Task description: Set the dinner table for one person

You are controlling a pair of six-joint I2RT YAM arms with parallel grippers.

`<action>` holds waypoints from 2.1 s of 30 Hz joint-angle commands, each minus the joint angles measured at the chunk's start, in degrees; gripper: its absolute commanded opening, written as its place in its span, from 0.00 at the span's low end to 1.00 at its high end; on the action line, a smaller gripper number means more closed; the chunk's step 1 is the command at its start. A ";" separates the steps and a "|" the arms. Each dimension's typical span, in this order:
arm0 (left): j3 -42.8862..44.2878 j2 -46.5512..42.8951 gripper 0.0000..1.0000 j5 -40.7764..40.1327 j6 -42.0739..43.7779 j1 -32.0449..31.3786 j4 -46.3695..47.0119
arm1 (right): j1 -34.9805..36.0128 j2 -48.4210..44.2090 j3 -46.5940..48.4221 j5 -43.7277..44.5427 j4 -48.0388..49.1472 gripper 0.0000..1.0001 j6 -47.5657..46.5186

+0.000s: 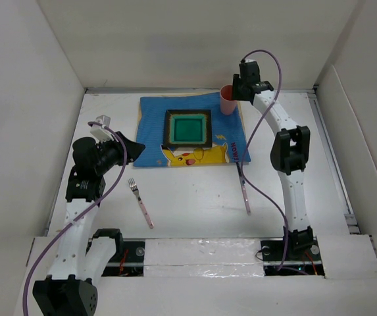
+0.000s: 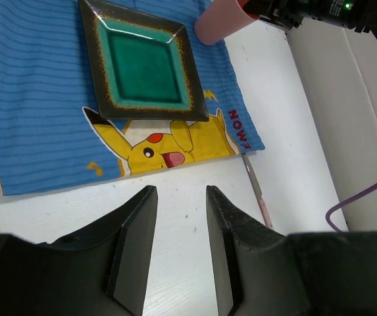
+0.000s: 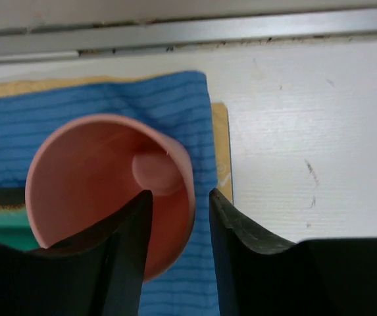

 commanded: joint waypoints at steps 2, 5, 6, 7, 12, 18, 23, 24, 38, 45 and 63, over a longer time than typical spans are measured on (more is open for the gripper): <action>-0.38 0.01 0.34 0.57 -0.17 0.41 2.18 | -0.33 -8.96 -3.19 -4.26 5.99 0.49 1.78; -0.30 -0.08 0.37 0.49 -0.17 0.41 2.27 | -0.33 -12.38 -3.88 -6.02 5.55 0.57 1.96; -0.38 0.01 0.38 0.48 -0.17 0.41 2.18 | -0.33 -13.70 -4.93 -6.11 6.07 0.58 2.05; -0.56 -0.08 0.38 0.48 -0.17 0.41 2.18 | -0.33 -17.02 -8.25 -6.19 6.68 0.58 2.40; -0.65 -0.61 0.39 1.18 -0.35 0.41 2.70 | -0.33 -33.54 -31.00 -4.28 16.34 0.60 3.72; -1.44 -1.31 0.08 4.96 -1.05 0.41 4.90 | 2.21 -60.62 -77.96 -6.72 34.95 0.00 6.96; -2.05 -2.36 0.00 6.72 -1.93 0.41 5.43 | 7.48 -71.70 -92.91 -5.84 25.80 0.00 11.62; -2.05 -2.54 0.00 7.07 -2.10 0.41 5.52 | 8.45 -74.50 -94.49 -6.19 24.55 0.02 12.50; -1.88 -7.19 0.26 10.94 -3.68 0.41 8.94 | 20.67 -69.81 -98.21 -0.94 6.53 0.52 20.68; -2.05 -8.08 0.26 12.44 -4.13 0.41 9.47 | 27.08 -59.70 -91.36 4.78 0.28 0.50 24.46; -2.23 -6.85 0.26 13.49 -4.04 0.41 9.39 | 40.17 -58.87 -89.85 6.63 -6.21 0.00 33.86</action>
